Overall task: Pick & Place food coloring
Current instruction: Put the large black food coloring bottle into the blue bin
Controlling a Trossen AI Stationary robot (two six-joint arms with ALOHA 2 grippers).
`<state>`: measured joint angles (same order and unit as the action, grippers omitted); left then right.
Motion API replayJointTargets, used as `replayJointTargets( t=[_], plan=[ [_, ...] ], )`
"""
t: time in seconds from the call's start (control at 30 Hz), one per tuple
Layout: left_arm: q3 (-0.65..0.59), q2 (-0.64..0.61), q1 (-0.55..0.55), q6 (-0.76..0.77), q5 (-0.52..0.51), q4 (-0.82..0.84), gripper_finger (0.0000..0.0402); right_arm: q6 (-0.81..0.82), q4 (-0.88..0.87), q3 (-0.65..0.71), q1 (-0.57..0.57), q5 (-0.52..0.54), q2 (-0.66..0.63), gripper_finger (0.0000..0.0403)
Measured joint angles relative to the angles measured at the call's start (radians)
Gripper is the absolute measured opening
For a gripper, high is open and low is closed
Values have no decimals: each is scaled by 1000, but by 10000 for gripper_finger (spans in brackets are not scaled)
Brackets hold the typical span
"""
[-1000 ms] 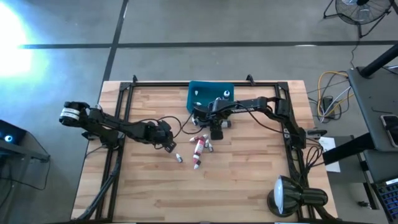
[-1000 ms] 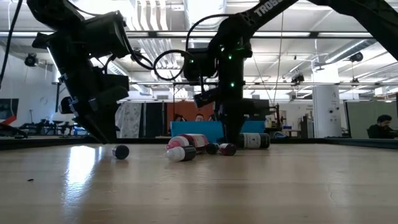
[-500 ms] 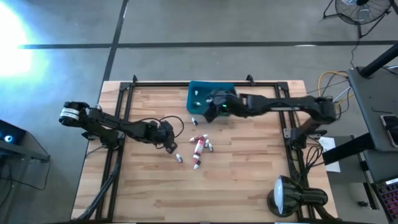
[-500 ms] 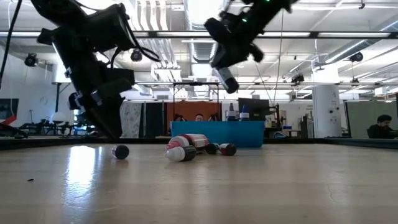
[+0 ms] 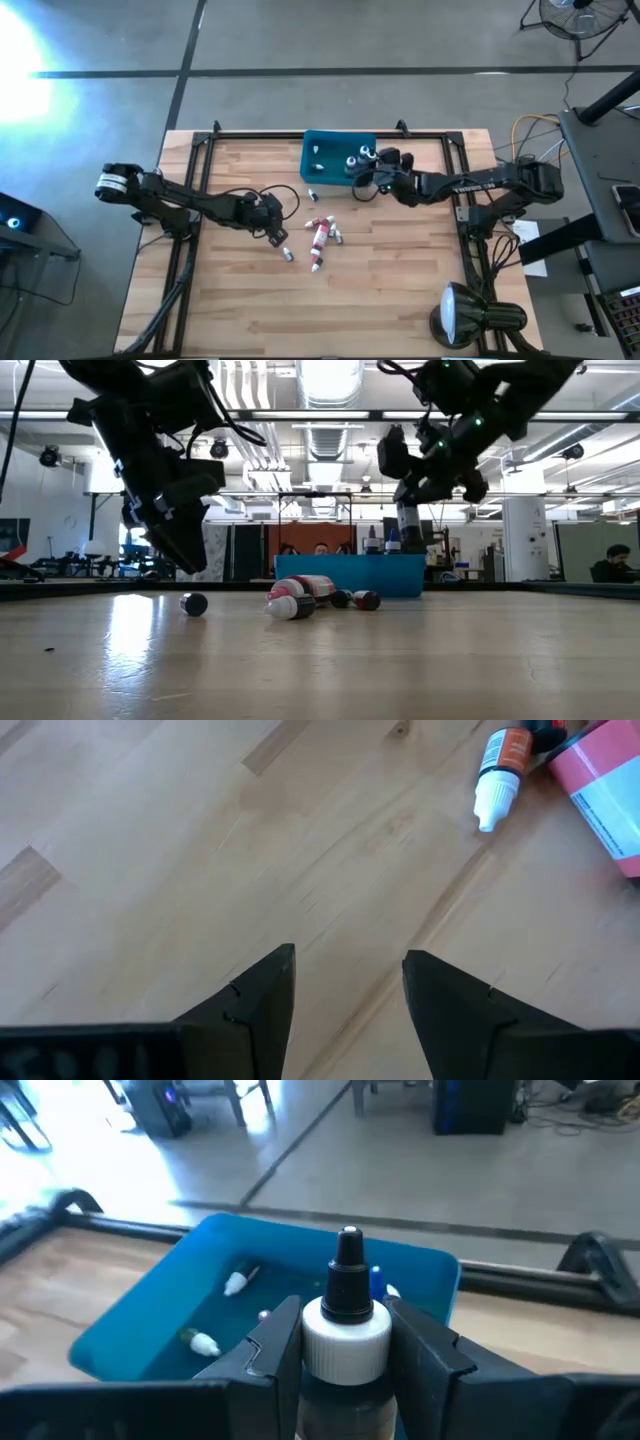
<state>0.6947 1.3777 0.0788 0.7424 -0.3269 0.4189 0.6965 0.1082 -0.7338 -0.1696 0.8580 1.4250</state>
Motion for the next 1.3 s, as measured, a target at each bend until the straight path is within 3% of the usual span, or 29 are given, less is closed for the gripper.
replayJointTargets(
  t=[0.13, 0.37, 0.6, 0.67, 0.77, 1.0, 1.1, 1.3],
  plan=[
    [1, 0, 0, -9, 0, -1, 163, 4, 150, 75, -4, 13, 1, 105],
    [1, 0, -2, -40, 0, -8, 163, -20, 227, 119, -39, 6, 2, 106],
    [1, 0, -19, -34, 0, -9, 163, -290, 295, -33, -76, -80, -37, 106],
    [1, 0, -25, -30, 0, -11, 163, -373, 289, -88, -145, -184, -34, 106],
    [1, 0, -32, -30, 0, -28, 163, -362, 243, -176, -302, -448, 2, 106],
    [1, 0, -34, -28, 0, -45, 163, -380, 136, -306, -589, -922, 202, 107],
    [1, 0, -34, -28, -4, -45, 163, -439, 165, -326, -610, -975, 285, 107],
    [1, 0, -34, -28, -7, -45, 163, -454, 354, -319, -581, -916, 370, 107]
  ],
)
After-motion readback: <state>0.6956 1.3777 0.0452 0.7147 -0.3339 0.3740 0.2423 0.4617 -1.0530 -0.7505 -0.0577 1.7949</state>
